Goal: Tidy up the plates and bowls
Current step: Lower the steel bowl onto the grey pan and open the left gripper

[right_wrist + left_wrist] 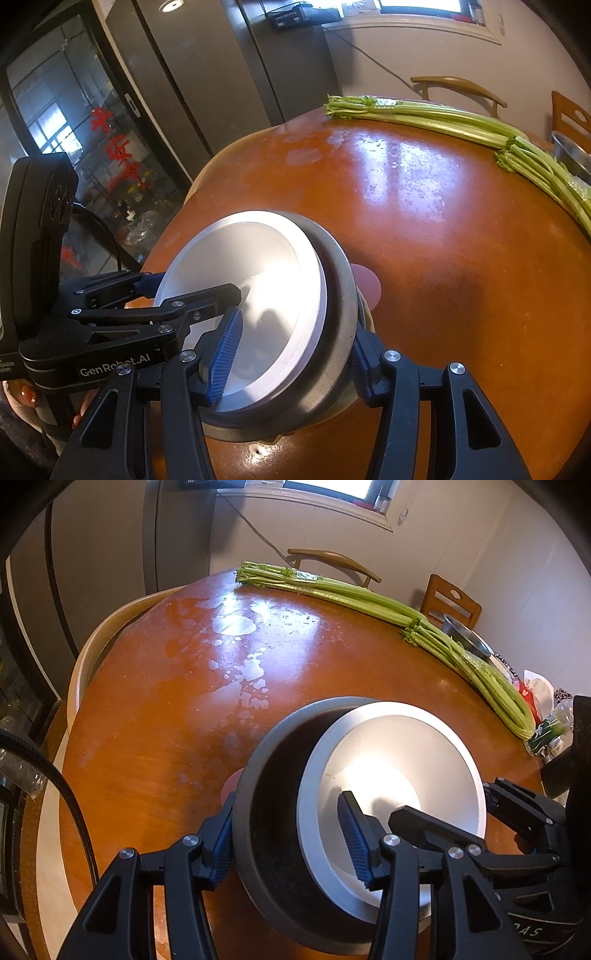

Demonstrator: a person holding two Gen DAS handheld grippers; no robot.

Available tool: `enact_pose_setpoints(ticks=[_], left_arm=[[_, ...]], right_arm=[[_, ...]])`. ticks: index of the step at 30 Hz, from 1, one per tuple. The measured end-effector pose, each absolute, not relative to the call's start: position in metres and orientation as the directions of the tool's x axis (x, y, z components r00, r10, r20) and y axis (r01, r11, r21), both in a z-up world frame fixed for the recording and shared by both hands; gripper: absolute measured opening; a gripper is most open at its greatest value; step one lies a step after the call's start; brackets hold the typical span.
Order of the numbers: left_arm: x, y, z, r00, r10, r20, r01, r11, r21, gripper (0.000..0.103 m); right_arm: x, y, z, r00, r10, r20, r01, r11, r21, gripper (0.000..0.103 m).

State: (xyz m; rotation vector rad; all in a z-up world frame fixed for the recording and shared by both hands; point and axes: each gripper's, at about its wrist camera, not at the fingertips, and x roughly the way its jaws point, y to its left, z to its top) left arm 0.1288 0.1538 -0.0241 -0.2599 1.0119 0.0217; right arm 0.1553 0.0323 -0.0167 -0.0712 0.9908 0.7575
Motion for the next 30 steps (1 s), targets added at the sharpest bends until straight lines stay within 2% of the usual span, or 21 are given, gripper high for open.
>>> enact_pose_setpoints(ticks=[6, 15, 30], left_arm=[[0.126, 0.148, -0.017, 0.567, -0.020, -0.824, -0.147, 0.981, -0.125, 0.052], [0.125, 0.150, -0.016, 0.572, -0.032, -0.820, -0.146, 0.979, -0.141, 0.052], [0.112, 0.153, 0.000, 0.614, 0.017, -0.789, -0.174, 0.978, -0.114, 0.052]], right_arm=[[0.151, 0.036, -0.013, 0.357, 0.518, -0.778, -0.612, 0.758, 0.224, 0.056], [0.151, 0.034, -0.010, 0.379, 0.510, -0.772, -0.615, 0.762, 0.201, 0.056], [0.148, 0.032, -0.004, 0.413, 0.505, -0.758, -0.618, 0.767, 0.174, 0.060]])
